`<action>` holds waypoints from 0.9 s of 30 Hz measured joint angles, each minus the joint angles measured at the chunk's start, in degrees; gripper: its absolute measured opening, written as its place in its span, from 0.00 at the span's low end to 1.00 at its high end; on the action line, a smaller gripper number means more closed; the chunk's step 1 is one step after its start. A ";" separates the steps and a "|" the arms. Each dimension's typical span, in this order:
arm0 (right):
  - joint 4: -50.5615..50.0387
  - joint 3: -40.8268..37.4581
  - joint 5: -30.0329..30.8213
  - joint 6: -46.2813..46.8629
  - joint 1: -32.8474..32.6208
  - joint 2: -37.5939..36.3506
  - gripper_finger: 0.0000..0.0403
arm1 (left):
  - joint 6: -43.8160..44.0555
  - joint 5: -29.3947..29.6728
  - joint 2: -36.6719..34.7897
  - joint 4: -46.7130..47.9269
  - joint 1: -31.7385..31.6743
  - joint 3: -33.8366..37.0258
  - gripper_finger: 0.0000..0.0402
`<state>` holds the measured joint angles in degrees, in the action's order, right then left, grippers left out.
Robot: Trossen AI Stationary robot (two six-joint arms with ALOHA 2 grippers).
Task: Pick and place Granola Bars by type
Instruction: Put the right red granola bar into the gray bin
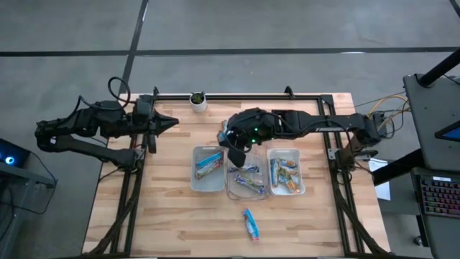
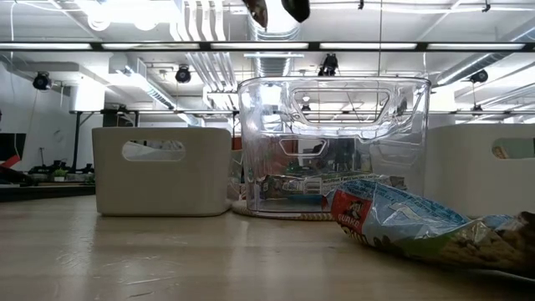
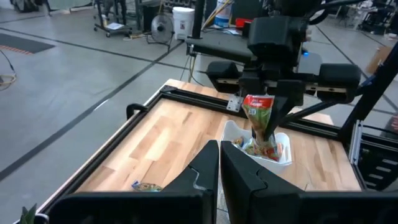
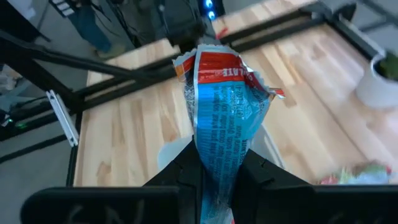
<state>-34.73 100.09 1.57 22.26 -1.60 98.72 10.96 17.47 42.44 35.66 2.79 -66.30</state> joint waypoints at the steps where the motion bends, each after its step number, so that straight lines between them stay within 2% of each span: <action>1: 1.11 0.00 -0.08 -0.68 0.21 0.47 0.11 | -0.02 0.02 0.00 0.00 0.00 0.00 0.00; 12: 7.41 -0.04 -0.90 -5.56 0.73 8.12 0.11 | 1.40 0.58 0.15 -0.04 0.02 0.02 0.00; 19: 10.07 -0.04 -8.93 -6.31 0.65 13.53 0.11 | 1.46 0.59 0.28 -0.07 0.02 0.02 0.00; 27: 10.21 -0.04 -13.59 -8.44 0.28 18.42 0.11 | 1.49 0.61 0.59 -0.04 0.02 0.02 0.00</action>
<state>-24.51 100.05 -12.02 13.82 -1.31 117.14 12.45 18.09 43.03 35.62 2.80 -66.28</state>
